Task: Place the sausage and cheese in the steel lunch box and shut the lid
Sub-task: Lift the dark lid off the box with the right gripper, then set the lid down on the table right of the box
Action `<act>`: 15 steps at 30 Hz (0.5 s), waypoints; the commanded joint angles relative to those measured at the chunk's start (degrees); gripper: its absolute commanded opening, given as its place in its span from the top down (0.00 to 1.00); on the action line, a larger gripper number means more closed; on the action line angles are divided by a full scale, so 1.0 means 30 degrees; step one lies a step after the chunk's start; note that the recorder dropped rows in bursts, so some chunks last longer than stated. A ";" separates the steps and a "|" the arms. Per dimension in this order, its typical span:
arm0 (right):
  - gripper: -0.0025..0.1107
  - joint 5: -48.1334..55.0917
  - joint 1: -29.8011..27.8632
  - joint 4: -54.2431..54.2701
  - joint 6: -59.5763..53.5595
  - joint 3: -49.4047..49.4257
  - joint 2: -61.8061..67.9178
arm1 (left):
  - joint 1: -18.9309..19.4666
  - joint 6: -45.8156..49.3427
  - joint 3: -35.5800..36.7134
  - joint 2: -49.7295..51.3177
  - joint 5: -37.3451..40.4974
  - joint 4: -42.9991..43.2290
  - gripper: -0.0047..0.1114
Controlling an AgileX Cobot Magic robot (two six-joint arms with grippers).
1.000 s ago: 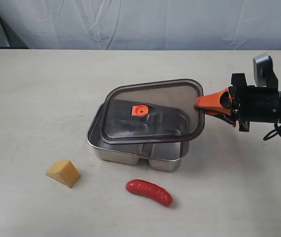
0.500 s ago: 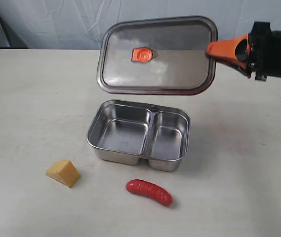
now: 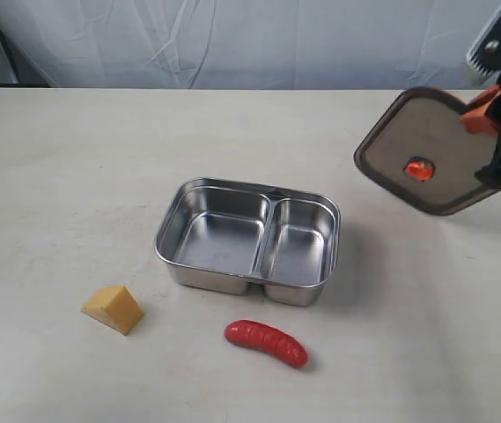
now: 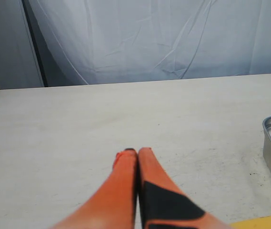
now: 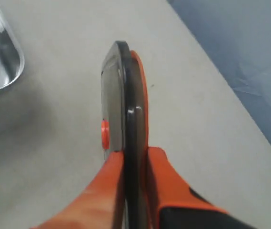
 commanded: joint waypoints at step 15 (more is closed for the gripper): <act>0.99 0.5573 0.7556 -0.7777 1.1036 0.3646 -0.0170 | 0.0015 0.0016 0.0067 -0.0080 -0.0097 0.0073 0.96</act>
